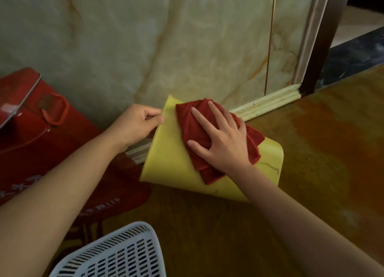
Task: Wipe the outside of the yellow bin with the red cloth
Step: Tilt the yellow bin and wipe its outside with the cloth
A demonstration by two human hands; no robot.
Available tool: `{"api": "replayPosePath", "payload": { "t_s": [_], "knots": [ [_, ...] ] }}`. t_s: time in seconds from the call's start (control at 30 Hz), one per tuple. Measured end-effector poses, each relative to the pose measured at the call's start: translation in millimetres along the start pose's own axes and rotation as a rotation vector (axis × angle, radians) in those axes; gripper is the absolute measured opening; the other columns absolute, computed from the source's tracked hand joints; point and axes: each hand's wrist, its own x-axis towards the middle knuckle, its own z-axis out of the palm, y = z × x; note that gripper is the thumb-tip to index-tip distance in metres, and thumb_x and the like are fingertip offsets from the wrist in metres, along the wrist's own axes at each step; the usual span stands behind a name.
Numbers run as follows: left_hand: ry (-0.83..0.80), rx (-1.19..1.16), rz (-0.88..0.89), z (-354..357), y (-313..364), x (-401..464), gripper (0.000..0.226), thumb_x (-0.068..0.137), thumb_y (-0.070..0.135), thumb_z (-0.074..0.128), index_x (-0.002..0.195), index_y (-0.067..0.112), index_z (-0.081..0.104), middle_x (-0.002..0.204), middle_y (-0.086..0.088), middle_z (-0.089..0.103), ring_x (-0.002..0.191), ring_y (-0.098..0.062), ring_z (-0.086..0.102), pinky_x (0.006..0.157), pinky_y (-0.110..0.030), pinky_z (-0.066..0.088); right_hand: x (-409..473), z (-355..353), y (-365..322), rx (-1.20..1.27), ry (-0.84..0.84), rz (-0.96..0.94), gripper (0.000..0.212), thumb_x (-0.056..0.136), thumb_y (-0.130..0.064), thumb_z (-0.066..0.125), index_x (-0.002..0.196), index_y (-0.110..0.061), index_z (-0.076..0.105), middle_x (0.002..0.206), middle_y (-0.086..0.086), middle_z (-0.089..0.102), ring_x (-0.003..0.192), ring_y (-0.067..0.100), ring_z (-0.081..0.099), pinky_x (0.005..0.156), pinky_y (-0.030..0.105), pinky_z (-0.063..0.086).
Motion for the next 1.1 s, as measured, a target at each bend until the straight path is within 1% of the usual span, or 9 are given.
{"api": "replayPosePath", "payload": {
  "t_s": [0.13,0.3,0.37,0.47,0.6,0.7,0.83,0.93,1.1],
  "knots": [
    [0.097,-0.02,-0.049,3.4,-3.4,1.9,0.033,0.085,0.011,0.057,0.115,-0.001,0.058,0.105,-0.002,0.061,0.073,0.009,0.056,0.071,-0.005,0.045,-25.6,3.1,49.2,0.032,0.008,0.321,0.063,0.079,-0.073,0.029,0.137,-0.047,0.028,0.148,-0.001,0.037,0.138,0.024,0.028,0.109,0.058,0.019],
    [-0.11,0.122,-0.015,23.9,12.6,-27.1,0.016,0.086,0.021,0.054,0.098,0.022,0.065,0.096,0.006,0.072,0.083,-0.001,0.062,0.071,-0.021,0.049,-11.8,-3.2,85.1,0.217,-0.009,0.635,0.061,0.083,-0.069,0.025,0.136,-0.041,0.034,0.152,-0.001,0.03,0.142,0.021,0.017,0.113,0.056,0.007],
    [-0.119,0.216,0.001,30.0,9.6,-39.9,0.025,0.085,0.017,0.054,0.109,0.02,0.062,0.11,0.004,0.068,0.105,-0.005,0.056,0.085,-0.028,0.047,-11.7,-5.9,91.9,0.279,0.024,0.808,0.057,0.087,-0.063,0.027,0.138,-0.038,0.034,0.154,0.0,0.026,0.143,0.022,0.014,0.113,0.056,0.005],
    [-0.099,0.206,0.05,32.5,15.9,-39.6,0.03,0.085,0.016,0.055,0.114,0.021,0.06,0.116,0.005,0.064,0.11,-0.006,0.052,0.089,-0.028,0.043,-16.5,-17.7,88.2,0.372,0.044,1.058,0.054,0.091,-0.055,0.028,0.141,-0.035,0.032,0.157,0.002,0.017,0.144,0.023,0.008,0.113,0.057,0.004],
    [-0.161,0.154,0.051,34.8,27.0,-30.9,0.034,0.084,0.011,0.057,0.118,0.017,0.059,0.119,-0.001,0.064,0.115,-0.015,0.055,0.098,-0.04,0.046,-7.3,-28.3,31.3,0.377,0.019,0.773,0.052,0.092,-0.055,0.028,0.142,-0.043,0.023,0.159,-0.002,0.006,0.144,0.022,0.003,0.112,0.056,0.002],
    [-0.207,0.092,0.124,33.2,31.0,-30.7,0.029,0.083,0.014,0.059,0.105,0.033,0.063,0.111,0.008,0.067,0.107,-0.003,0.059,0.091,-0.025,0.048,15.9,-26.2,-25.2,0.393,0.021,0.427,0.054,0.087,-0.06,0.028,0.139,-0.049,0.022,0.158,-0.004,0.008,0.144,0.022,0.002,0.108,0.061,0.002],
    [-0.219,0.115,0.131,17.9,19.3,-33.2,0.032,0.083,0.012,0.058,0.094,0.041,0.065,0.094,0.021,0.072,0.095,0.004,0.063,0.08,-0.019,0.049,28.3,-19.4,-18.5,0.373,-0.059,0.299,0.057,0.082,-0.069,0.026,0.137,-0.053,0.02,0.158,-0.006,0.012,0.144,0.021,0.004,0.107,0.065,0.004],
    [-0.184,0.077,0.086,6.8,0.6,-36.8,0.042,0.083,0.005,0.058,0.085,0.046,0.066,0.085,0.035,0.069,0.085,0.012,0.063,0.065,-0.003,0.046,5.6,-1.1,28.3,0.287,-0.088,0.346,0.056,0.083,-0.067,0.03,0.137,-0.053,0.022,0.157,-0.007,0.014,0.144,0.016,0.009,0.11,0.058,0.008],
    [-0.115,0.021,0.03,6.0,-7.5,-38.4,0.051,0.085,0.005,0.055,0.082,0.055,0.064,0.077,0.037,0.067,0.077,0.013,0.063,0.061,-0.001,0.043,-31.4,10.0,103.1,0.345,-0.089,0.8,0.053,0.087,-0.061,0.029,0.139,-0.046,0.03,0.156,-0.003,0.02,0.14,0.023,0.024,0.11,0.052,0.028]
  ]
}}
